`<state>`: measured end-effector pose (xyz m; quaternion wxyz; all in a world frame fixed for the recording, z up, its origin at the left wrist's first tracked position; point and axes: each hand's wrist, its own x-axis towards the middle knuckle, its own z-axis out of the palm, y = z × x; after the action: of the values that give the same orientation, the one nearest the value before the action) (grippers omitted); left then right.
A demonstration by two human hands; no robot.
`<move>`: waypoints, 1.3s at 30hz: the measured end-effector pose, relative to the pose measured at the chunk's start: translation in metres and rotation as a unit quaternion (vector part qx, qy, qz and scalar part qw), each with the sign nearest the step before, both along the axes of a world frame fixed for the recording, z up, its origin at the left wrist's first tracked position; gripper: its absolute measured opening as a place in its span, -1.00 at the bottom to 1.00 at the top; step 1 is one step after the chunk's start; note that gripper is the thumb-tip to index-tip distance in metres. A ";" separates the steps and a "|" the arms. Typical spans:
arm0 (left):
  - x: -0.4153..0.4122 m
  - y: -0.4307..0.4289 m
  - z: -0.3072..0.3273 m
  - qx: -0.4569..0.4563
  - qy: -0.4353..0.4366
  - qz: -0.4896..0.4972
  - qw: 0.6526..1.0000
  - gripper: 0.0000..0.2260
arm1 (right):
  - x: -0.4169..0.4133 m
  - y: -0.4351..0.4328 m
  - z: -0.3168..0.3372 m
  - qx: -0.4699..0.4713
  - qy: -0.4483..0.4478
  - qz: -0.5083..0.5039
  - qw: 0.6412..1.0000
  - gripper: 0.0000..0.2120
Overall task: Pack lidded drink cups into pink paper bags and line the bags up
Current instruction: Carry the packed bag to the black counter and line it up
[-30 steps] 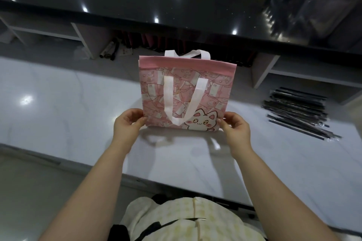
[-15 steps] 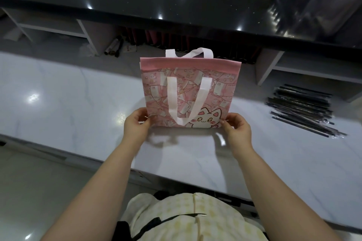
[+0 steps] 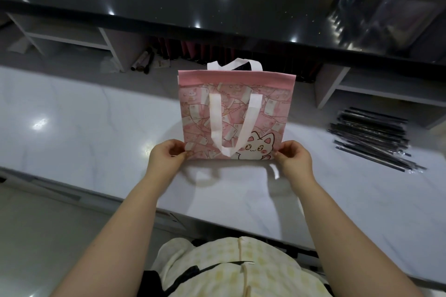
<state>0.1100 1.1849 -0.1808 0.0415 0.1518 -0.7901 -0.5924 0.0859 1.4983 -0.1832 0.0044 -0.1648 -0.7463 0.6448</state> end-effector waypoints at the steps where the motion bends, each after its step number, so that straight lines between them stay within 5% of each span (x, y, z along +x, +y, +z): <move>1: -0.001 -0.003 0.003 0.001 0.008 -0.007 1.000 -0.87 | -0.001 0.001 0.004 0.005 0.008 0.006 1.000 -0.80; 12: -0.006 -0.001 0.033 0.091 0.094 0.107 0.986 -0.87 | -0.010 -0.024 0.041 -0.231 0.036 0.014 0.972 -0.92; 24: 0.077 -0.033 0.037 0.150 0.089 0.285 0.943 -0.91 | -0.014 -0.097 0.051 -0.269 -0.003 0.119 0.956 -0.89; 39: 0.208 -0.117 0.046 0.080 0.097 0.466 0.876 -0.88 | 0.022 -0.254 0.060 -0.231 -0.043 0.293 0.927 -0.85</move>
<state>0.3181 1.0682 -0.1345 0.3767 0.4472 -0.5699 -0.5773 0.1083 1.2446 -0.1232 -0.2545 0.0372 -0.5911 0.7645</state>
